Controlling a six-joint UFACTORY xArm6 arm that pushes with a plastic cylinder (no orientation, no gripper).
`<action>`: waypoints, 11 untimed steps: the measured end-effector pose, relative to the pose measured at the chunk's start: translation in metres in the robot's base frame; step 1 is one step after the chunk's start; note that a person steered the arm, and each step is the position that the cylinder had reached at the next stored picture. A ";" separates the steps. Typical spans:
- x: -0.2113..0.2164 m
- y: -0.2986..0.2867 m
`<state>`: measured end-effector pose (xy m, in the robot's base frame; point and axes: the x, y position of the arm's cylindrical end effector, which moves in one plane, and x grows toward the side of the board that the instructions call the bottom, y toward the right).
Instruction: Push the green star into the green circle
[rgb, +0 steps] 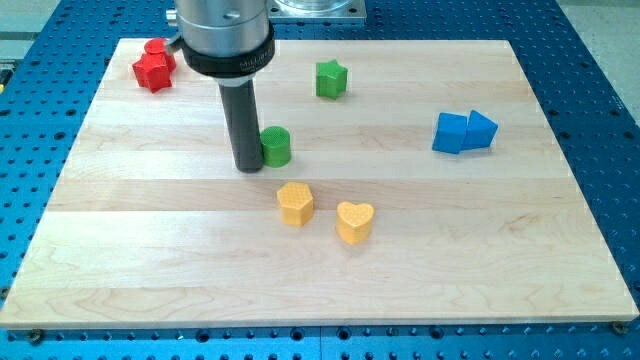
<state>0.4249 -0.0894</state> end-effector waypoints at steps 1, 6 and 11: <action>-0.058 0.003; -0.125 0.112; -0.066 0.053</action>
